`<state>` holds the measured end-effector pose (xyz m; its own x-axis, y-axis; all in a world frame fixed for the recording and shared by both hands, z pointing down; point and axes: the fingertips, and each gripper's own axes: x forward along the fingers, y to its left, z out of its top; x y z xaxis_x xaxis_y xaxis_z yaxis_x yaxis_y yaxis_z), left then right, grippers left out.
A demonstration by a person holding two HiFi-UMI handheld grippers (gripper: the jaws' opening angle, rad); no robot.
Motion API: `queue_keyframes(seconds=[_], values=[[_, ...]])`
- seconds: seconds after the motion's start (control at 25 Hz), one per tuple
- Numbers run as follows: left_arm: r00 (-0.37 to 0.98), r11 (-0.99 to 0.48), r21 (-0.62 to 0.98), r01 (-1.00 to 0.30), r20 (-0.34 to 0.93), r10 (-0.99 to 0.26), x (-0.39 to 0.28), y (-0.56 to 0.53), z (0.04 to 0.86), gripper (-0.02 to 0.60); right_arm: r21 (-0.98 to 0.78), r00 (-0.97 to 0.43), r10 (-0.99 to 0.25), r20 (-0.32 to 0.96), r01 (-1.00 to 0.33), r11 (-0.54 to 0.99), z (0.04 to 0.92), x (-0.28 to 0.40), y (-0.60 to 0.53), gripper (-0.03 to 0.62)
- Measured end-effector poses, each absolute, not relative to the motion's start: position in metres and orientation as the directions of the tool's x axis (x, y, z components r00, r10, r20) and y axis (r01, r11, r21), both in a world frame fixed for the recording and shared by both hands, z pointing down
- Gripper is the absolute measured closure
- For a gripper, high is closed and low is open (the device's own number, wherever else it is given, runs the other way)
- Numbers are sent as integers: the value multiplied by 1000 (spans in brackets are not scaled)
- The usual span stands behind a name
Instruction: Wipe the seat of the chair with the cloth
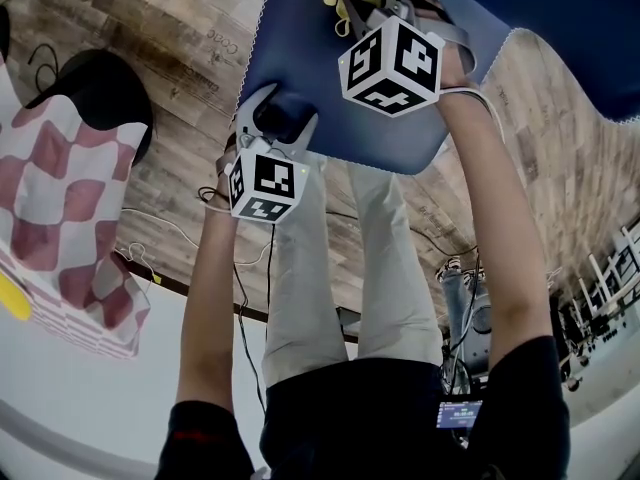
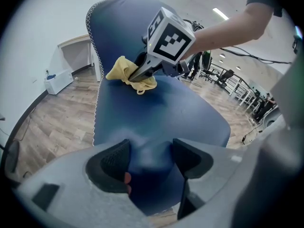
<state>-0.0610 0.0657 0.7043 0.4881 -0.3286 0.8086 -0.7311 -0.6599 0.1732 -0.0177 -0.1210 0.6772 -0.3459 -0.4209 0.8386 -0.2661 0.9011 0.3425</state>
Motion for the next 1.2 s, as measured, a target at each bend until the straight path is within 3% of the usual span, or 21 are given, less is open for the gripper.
queue_keyframes(seconds=[0.4,1.2], values=[[492,-663,171,-728,805,-332,-60,66,704,293,386,-283,-445,850,-242,890,679,22,-116,545],[487,-660,166,-732,806,-337,-62,67,705,293,376,-102,-461,882,-438,817,682,145,-92,545]])
